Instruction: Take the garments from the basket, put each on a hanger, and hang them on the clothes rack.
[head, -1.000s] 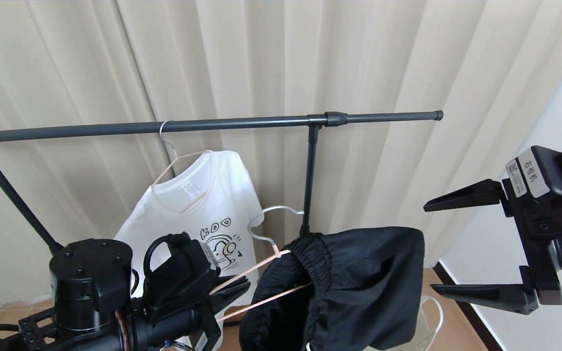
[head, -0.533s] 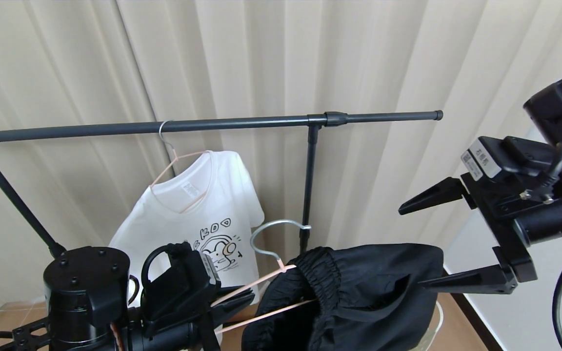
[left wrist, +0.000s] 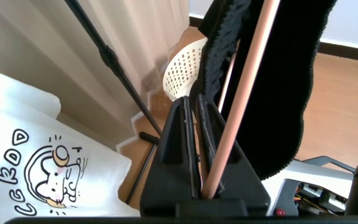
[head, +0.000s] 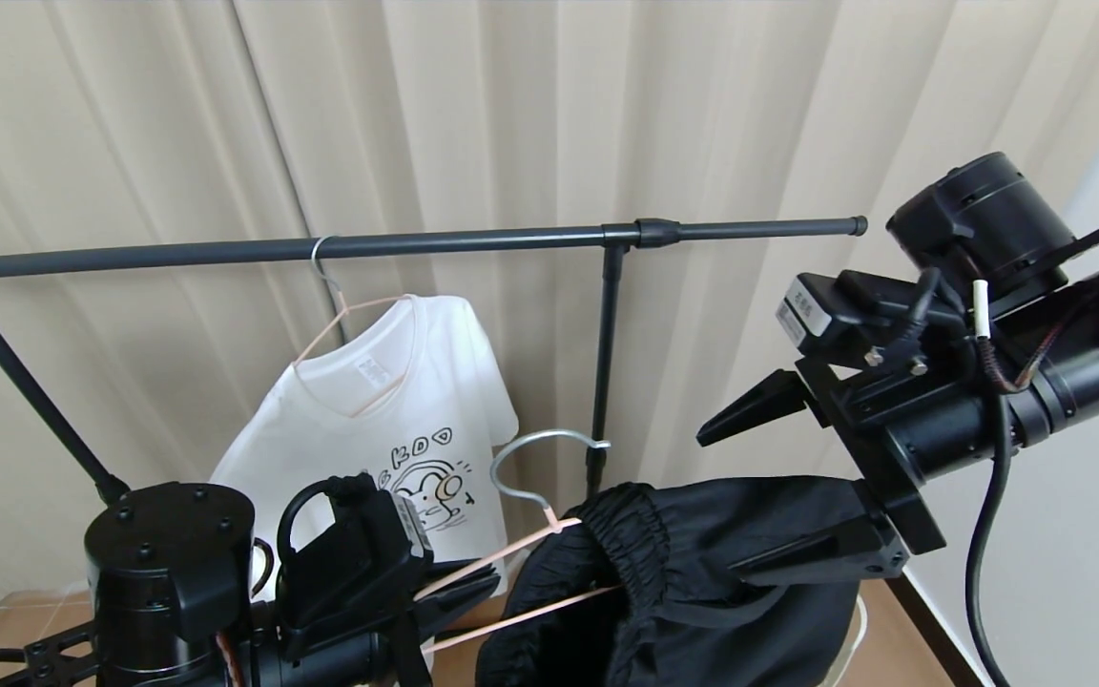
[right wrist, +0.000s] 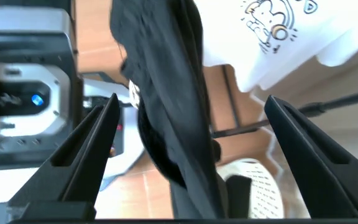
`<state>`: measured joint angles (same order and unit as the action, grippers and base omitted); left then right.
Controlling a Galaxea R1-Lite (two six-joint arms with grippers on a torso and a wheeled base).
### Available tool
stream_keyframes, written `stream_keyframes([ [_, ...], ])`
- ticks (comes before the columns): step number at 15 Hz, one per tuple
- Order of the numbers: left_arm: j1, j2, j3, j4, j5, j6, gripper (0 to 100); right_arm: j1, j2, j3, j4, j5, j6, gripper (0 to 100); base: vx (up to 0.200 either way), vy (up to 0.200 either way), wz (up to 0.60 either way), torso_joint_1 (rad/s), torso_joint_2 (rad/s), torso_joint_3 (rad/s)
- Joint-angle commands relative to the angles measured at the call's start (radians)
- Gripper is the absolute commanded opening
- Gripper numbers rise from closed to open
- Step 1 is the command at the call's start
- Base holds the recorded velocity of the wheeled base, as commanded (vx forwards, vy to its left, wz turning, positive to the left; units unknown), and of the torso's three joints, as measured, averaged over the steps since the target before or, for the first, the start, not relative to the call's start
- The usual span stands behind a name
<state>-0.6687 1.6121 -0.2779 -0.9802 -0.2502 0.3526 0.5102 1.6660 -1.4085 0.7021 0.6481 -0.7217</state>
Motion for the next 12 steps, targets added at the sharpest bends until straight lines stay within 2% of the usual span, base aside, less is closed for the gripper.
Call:
stream_keyframes([
  [1,0.000,0.003,-0.003,0.000,0.000,-0.001,0,0.067,0.044,-0.052,0.000,-0.021,0.064,100,0.000,0.000,0.00,0.000,0.00,0.000],
  [3,0.000,0.003,-0.004,0.000,0.000,-0.001,0,0.080,0.060,-0.064,-0.004,-0.050,0.070,100,0.000,0.000,0.00,0.000,0.00,0.000],
  [4,0.000,0.003,-0.004,0.000,0.000,-0.003,0,0.106,0.080,-0.069,-0.009,-0.051,0.073,100,0.000,0.000,0.00,0.000,0.00,0.000],
  [12,0.000,0.006,-0.017,-0.002,0.002,-0.004,0,0.133,0.150,-0.122,-0.013,-0.064,0.076,100,0.000,0.000,0.00,0.000,0.00,0.000],
])
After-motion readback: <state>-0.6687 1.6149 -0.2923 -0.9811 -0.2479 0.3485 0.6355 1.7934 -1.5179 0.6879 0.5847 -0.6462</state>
